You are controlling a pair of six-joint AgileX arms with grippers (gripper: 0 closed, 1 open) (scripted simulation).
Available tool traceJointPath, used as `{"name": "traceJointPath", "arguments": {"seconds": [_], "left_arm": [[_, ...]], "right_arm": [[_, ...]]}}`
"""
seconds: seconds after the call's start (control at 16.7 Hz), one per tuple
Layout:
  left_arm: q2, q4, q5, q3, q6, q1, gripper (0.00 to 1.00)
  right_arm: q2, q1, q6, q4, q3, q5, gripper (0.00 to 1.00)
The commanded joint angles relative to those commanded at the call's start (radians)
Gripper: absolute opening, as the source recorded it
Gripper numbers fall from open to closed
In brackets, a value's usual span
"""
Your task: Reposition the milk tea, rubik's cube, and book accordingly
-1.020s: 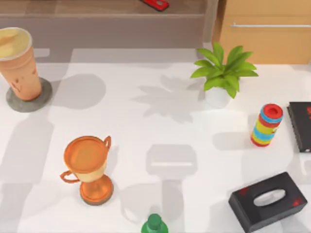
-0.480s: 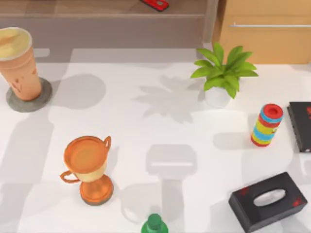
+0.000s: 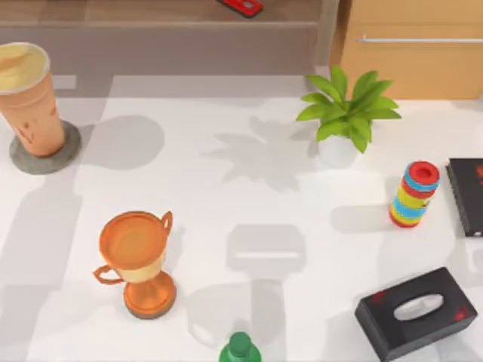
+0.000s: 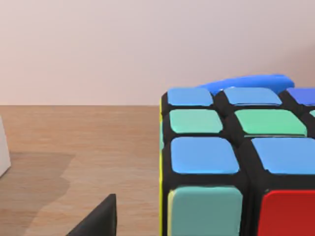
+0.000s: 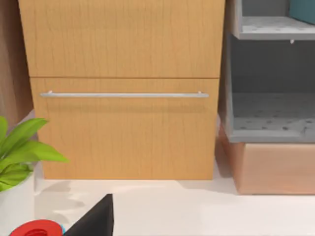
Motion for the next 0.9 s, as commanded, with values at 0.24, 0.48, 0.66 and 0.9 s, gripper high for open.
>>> {"name": "traceJointPath", "arguments": {"seconds": [0.24, 0.48, 0.66, 0.9], "left_arm": [[-0.074, 0.015, -0.003, -0.103, 0.001, -0.002, 1.0], [-0.081, 0.02, -0.004, -0.11, 0.0, 0.0, 1.0], [-0.111, 0.017, -0.001, -0.139, 0.002, 0.0, 1.0], [-0.294, 0.005, 0.006, -0.306, 0.003, 0.007, 1.0]], "right_arm": [[0.0, 0.0, 0.0, 0.0, 0.0, 0.0, 1.0], [0.0, 0.0, 0.0, 0.0, 0.0, 0.0, 1.0], [0.0, 0.0, 0.0, 0.0, 0.0, 0.0, 1.0], [0.0, 0.0, 0.0, 0.0, 0.0, 0.0, 1.0]]}}
